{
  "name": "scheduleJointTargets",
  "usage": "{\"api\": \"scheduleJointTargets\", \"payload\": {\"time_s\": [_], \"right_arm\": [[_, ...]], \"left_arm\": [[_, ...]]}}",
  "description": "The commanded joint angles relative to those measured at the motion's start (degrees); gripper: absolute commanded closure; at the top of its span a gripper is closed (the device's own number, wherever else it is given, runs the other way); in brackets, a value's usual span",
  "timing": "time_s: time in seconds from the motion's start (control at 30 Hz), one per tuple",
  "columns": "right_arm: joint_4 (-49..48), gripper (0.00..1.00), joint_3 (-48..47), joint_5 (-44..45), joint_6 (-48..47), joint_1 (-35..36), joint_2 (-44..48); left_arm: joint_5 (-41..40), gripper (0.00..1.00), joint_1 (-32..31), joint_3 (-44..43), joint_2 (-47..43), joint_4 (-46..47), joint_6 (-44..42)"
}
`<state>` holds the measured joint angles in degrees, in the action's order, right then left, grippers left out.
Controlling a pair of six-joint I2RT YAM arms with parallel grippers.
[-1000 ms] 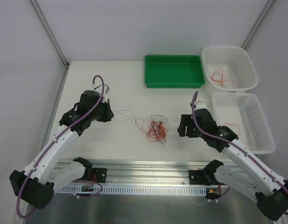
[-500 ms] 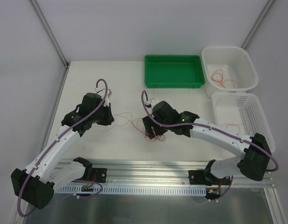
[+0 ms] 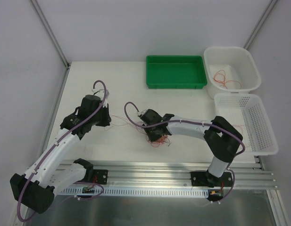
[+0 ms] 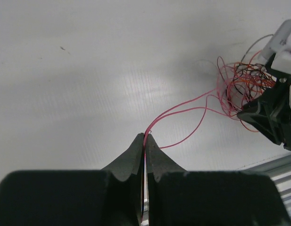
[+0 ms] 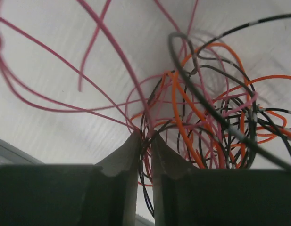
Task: Untangle the cables
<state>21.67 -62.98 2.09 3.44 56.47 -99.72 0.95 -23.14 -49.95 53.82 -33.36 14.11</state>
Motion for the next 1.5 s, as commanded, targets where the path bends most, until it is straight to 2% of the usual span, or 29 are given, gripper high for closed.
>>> {"api": "scheduleJointTargets", "payload": {"time_s": [0.0,0.03,0.17,0.2,0.27,0.3,0.37,0.4,0.43,0.57,0.67,0.77,0.87,0.93,1.1,1.17,1.33,1.47], "right_arm": [[-1.55,0.86,1.63,0.11,0.43,-0.04,1.81],[-0.94,0.99,1.98,0.63,0.25,-0.04,2.68],[4.24,0.99,2.69,7.91,-1.68,-0.39,9.97],[5.74,0.99,2.86,11.93,-2.03,-1.26,13.73],[9.34,0.99,3.65,14.25,-3.09,-2.93,18.14],[10.22,0.99,4.61,14.78,-3.09,-5.38,23.90],[12.60,0.99,5.58,14.09,-5.00,-8.81,33.65],[12.61,0.99,5.59,13.39,-5.37,-9.79,33.72],[13.22,0.99,5.41,12.25,-5.99,-10.84,39.72],[12.70,0.99,4.45,6.62,-8.10,-13.66,49.35],[12.26,0.99,4.53,0.92,-9.15,-13.67,49.37],[11.03,0.99,6.81,-0.93,-7.93,-13.75,45.86],[6.91,0.99,9.88,-7.07,-6.17,-13.66,43.31],[4.61,0.99,10.95,-7.71,-5.47,-13.75,41.99],[6.63,0.99,12.53,1.24,-4.06,-14.54,37.77],[7.77,0.99,13.58,4.75,-1.18,-17.25,37.06],[9.09,0.99,18.24,5.91,2.71,-24.29,38.54],[9.44,0.99,19.12,4.43,2.89,-29.65,39.34]], "left_arm": [[-4.72,1.00,0.99,0.03,-1.53,-0.65,-0.40],[-5.25,1.00,1.16,0.03,-1.61,-0.82,-0.22],[-9.99,1.00,2.30,-0.05,-2.32,-1.70,0.30],[-12.00,1.00,3.00,0.03,-2.58,-1.96,0.57],[-14.04,1.00,3.88,0.03,-2.58,-2.75,1.18],[-15.44,1.00,4.67,-0.05,-2.32,-3.11,1.36],[-15.72,1.00,5.73,-0.23,-1.45,-3.72,1.97],[-15.72,1.00,5.73,-0.32,-1.00,-3.99,2.06],[-14.93,1.00,6.17,-0.58,-0.65,-4.08,2.06],[-10.10,1.00,6.44,-0.85,0.58,-3.99,2.15],[-3.78,1.00,6.44,-1.02,1.20,-2.94,1.28],[2.02,1.00,6.44,-0.50,0.76,-0.83,0.39],[3.53,0.99,6.44,0.03,0.14,-0.12,-0.13],[2.83,0.99,6.44,0.38,-0.47,0.05,0.30],[-8.83,1.00,8.10,1.17,-4.07,-0.39,3.46],[-12.18,1.00,9.15,1.52,-7.13,-0.39,4.87],[-22.98,1.00,12.32,2.05,-13.73,-0.30,7.42],[-28.01,1.00,12.50,-0.57,-17.95,-0.47,7.52]]}}
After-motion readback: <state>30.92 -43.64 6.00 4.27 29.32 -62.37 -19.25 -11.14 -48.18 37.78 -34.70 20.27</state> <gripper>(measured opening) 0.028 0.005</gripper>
